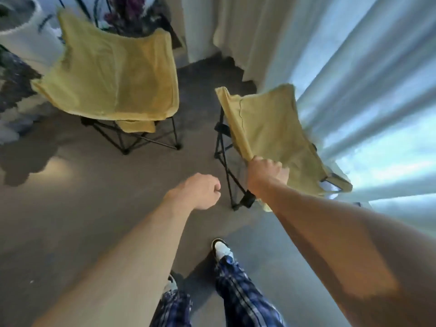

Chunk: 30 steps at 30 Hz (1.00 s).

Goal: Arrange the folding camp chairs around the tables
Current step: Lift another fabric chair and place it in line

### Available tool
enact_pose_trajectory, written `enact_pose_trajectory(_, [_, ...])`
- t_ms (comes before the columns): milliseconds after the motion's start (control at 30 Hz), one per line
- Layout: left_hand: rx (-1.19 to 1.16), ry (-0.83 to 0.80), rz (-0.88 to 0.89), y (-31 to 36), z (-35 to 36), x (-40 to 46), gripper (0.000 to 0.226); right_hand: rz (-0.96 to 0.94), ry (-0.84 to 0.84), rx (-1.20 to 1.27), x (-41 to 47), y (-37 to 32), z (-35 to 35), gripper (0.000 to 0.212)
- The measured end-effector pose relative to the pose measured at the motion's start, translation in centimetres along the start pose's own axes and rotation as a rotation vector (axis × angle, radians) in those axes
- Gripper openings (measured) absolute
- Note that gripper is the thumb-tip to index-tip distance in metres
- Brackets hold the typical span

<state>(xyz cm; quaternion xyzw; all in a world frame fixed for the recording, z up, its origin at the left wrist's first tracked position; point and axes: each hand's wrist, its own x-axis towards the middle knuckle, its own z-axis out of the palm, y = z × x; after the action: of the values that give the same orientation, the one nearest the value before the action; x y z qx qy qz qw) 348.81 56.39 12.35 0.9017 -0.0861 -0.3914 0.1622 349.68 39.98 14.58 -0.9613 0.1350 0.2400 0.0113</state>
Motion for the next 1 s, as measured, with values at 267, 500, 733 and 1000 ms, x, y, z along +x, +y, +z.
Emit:
enact_pose_trajectory(267, [0.129,-0.107,-0.033,1.6,2.3,6.0,0.043,0.169,-0.132,0.176,3.2,3.4,6.8,0.035])
enact_pose_trajectory(500, [0.172,0.13,-0.086,1.6,3.0,9.4,0.075,0.177,-0.359,-0.071,4.1,9.6,9.3,0.034])
enact_pose_trajectory(733, [0.458,0.254,0.121,6.0,3.1,14.2,0.079,0.134,-0.275,0.163,6.0,12.3,10.0,0.02])
enact_pose_trajectory(1000, [0.808,0.269,0.199,9.8,5.3,16.4,0.019,-0.101,-0.468,0.384,8.5,9.9,10.4,0.039])
